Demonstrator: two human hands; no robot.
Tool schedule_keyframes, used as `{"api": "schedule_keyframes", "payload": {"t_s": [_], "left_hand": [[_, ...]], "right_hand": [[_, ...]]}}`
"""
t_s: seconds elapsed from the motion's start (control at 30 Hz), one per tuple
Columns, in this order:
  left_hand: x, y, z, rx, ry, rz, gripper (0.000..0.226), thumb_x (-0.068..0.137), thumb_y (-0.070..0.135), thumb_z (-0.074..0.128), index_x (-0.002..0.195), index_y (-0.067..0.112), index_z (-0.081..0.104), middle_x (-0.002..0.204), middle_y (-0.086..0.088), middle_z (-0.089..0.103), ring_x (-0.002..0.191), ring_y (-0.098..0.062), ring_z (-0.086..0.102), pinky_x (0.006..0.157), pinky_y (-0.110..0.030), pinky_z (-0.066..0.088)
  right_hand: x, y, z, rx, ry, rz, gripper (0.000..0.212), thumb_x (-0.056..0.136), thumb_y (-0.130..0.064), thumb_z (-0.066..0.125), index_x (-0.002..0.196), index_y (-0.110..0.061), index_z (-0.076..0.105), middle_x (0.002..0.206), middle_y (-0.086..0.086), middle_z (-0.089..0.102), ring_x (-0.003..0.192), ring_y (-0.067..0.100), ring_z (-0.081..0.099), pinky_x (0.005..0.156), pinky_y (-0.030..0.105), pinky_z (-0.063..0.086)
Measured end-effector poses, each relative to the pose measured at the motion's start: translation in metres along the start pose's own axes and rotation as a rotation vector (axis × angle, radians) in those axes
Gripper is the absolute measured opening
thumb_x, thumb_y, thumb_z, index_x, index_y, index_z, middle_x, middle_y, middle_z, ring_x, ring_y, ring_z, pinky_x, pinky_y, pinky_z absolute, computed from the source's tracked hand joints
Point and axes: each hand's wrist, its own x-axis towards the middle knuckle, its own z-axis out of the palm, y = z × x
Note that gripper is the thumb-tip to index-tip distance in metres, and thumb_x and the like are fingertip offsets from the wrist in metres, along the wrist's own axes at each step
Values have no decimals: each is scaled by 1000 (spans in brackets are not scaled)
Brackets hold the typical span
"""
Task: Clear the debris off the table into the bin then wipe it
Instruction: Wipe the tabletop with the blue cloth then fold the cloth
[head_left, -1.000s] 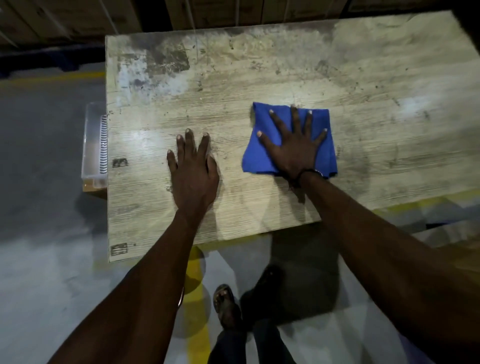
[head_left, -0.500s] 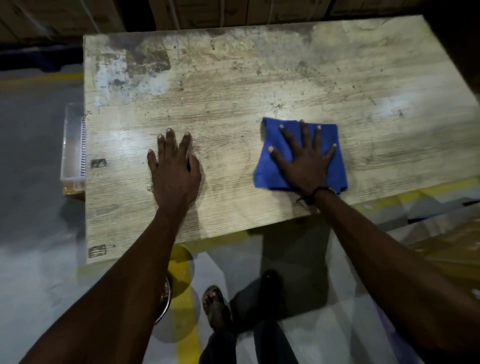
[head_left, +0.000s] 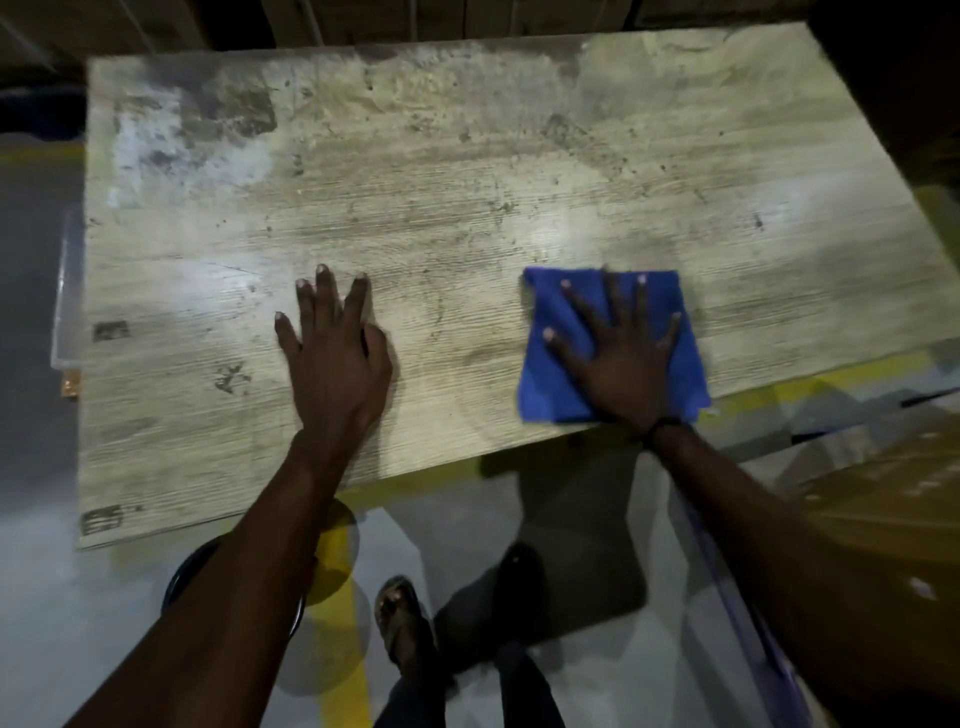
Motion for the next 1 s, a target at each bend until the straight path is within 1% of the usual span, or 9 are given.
{"api": "schedule_keyframes", "payload": {"t_s": [0.17, 0.33, 0.43, 0.53, 0.63, 0.73, 0.83, 0.9, 1.0], "left_hand": [[32, 17, 14, 13, 0, -31, 59, 106, 39, 32, 164, 26, 31, 174, -14, 15, 161, -36, 10, 125, -64, 4], [78, 19, 19, 32, -35, -6, 61, 106, 46, 27, 165, 29, 30, 175, -12, 14, 161, -37, 9, 124, -66, 4], [88, 22, 23, 68, -1, -23, 59, 108, 46, 29, 164, 30, 29, 174, -11, 15, 161, -36, 10, 124, -67, 7], [83, 25, 25, 62, -5, -30, 57, 109, 46, 29, 164, 32, 28, 175, -9, 16, 162, -33, 9, 125, -65, 7], [84, 26, 23, 55, -3, -51, 57, 108, 47, 28, 164, 33, 29, 175, -7, 16, 162, -31, 9, 126, -64, 7], [86, 24, 23, 74, 13, -52, 58, 107, 48, 28, 163, 33, 31, 174, -7, 18, 162, -31, 12, 125, -63, 9], [88, 24, 24, 101, 17, -53, 59, 106, 48, 28, 163, 34, 33, 174, -6, 19, 161, -30, 14, 125, -63, 13], [89, 24, 24, 107, 22, -59, 59, 105, 48, 30, 162, 35, 34, 174, -6, 20, 161, -30, 16, 124, -63, 14], [87, 23, 25, 104, 49, -40, 56, 107, 45, 35, 162, 33, 36, 173, -7, 21, 160, -32, 18, 123, -63, 16]], "right_hand": [[55, 6, -6, 116, -27, 226, 75, 93, -87, 21, 161, -55, 14, 176, -1, 10, 161, 36, 1, 114, 82, 5], [-21, -58, 6, 16, -33, -147, 76, 93, -85, 25, 162, -53, 16, 176, -1, 4, 162, 35, -5, 117, 77, 0], [-22, -54, 5, 59, -53, -240, 76, 91, -88, 30, 159, -57, 18, 176, -8, 4, 162, 30, -6, 119, 76, 1], [41, -29, 4, 59, -25, -111, 77, 88, -88, 29, 158, -58, 23, 175, -7, 10, 162, 32, 1, 117, 78, 4], [125, -11, -5, 147, -81, 99, 79, 88, -90, 25, 159, -59, 16, 176, -6, 3, 161, 34, -6, 116, 80, -3], [150, -24, -1, 169, -88, 156, 79, 90, -88, 25, 161, -55, 14, 176, -1, 3, 161, 38, -8, 114, 82, -3], [93, -64, 7, 80, -5, 9, 77, 92, -86, 27, 161, -52, 23, 175, 0, 12, 161, 39, 3, 116, 80, 2], [44, -86, 10, 85, -6, -136, 76, 93, -85, 28, 161, -52, 23, 176, -1, 10, 162, 36, -1, 118, 77, -3], [35, -86, 8, 110, -27, -195, 75, 92, -86, 32, 160, -54, 24, 176, -4, 9, 162, 32, -3, 119, 75, -3]]}}
